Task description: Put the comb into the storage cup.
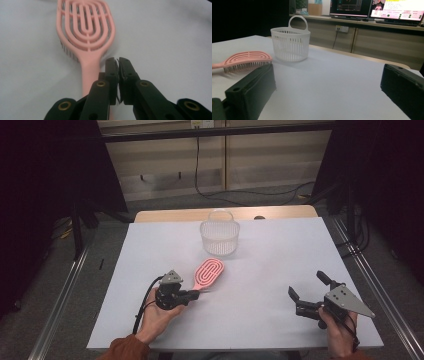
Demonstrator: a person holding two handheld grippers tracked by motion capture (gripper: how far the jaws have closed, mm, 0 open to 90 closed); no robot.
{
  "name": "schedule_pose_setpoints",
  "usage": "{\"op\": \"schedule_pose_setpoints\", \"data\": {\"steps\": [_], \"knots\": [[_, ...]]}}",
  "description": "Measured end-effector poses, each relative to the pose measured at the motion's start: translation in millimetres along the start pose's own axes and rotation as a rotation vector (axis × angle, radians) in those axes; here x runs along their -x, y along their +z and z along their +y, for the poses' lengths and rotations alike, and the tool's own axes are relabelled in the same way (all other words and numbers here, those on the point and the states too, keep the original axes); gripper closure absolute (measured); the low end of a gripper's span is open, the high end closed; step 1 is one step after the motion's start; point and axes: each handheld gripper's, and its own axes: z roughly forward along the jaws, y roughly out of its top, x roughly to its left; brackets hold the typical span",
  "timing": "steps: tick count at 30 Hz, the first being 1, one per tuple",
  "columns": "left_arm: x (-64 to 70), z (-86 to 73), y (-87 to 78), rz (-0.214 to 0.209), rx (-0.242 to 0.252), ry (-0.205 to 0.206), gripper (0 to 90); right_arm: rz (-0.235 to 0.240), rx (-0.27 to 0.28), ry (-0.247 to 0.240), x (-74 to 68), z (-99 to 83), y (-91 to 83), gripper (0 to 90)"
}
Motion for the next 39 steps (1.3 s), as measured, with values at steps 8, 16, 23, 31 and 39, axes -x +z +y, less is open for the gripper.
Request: {"op": "schedule_pose_setpoints", "data": {"steps": [8, 16, 23, 31, 39], "knots": [[3.5, 3.8, -13.5, 0.018, 0.131, 0.028, 75.2, 0.003, 0.002, 0.0, -0.4, -0.1, 0.0, 0.0], [4.0, 8.2, -24.8, 0.044, 0.195, 0.013, 52.9, 0.005, 0.006, -0.009, -0.5, 0.3, -0.5, 0.0], [5.9, 11.6, -31.2, 0.068, 0.243, 0.032, 27.8, 0.008, 0.005, -0.013, -0.6, 0.4, -0.9, 0.0], [0.3, 16.7, -34.7, 0.084, 0.3, 0.011, 8.7, 0.007, 0.0, -0.01, -0.1, 0.2, -1.1, 0.0], [-10.2, 29.7, -39.2, 0.094, 0.335, 0.007, 2.8, 0.018, 0.002, -0.012, -0.5, 0.3, -1.3, 0.0]]}}
